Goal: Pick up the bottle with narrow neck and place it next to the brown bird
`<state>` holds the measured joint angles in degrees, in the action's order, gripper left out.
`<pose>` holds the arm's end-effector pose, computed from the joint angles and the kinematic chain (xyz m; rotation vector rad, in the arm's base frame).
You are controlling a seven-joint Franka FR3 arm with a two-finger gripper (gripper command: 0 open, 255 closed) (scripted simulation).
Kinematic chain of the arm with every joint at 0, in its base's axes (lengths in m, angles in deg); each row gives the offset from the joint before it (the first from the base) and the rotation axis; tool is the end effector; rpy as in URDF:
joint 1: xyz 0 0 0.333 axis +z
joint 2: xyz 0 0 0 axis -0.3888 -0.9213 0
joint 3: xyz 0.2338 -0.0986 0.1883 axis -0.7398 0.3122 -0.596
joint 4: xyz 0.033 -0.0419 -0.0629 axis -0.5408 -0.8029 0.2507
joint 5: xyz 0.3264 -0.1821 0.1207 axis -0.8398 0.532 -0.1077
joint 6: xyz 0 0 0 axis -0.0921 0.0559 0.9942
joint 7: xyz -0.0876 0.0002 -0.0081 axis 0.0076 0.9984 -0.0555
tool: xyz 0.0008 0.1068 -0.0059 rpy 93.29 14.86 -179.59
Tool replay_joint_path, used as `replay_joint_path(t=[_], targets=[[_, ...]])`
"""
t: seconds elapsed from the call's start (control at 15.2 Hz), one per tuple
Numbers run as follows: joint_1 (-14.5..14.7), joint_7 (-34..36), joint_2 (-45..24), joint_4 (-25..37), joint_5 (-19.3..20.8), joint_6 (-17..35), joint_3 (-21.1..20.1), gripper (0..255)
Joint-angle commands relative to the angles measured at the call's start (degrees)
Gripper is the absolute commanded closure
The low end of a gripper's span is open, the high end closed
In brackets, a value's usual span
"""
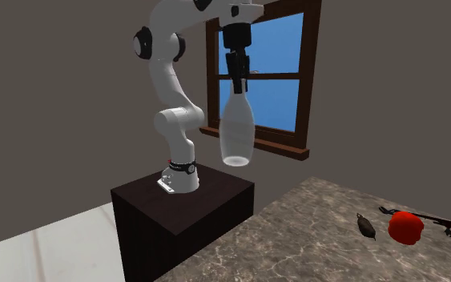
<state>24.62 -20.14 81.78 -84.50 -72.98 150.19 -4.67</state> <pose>0.3895 -0.1093 0.6411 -3.0507 -0.5189 -0.1349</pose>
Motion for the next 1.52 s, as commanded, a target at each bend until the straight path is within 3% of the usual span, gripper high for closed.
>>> replay_joint_path(t=[0.0,0.73,1.45], targets=[[0.03,-0.02,-0.20,1.19,-0.05,-0.98,-0.01,255],[3.63,5.19,-16.88,6.32,-3.98,10.45,-3.12,255],[6.17,9.21,-37.43,21.05,-7.10,16.26,-5.62,255]])
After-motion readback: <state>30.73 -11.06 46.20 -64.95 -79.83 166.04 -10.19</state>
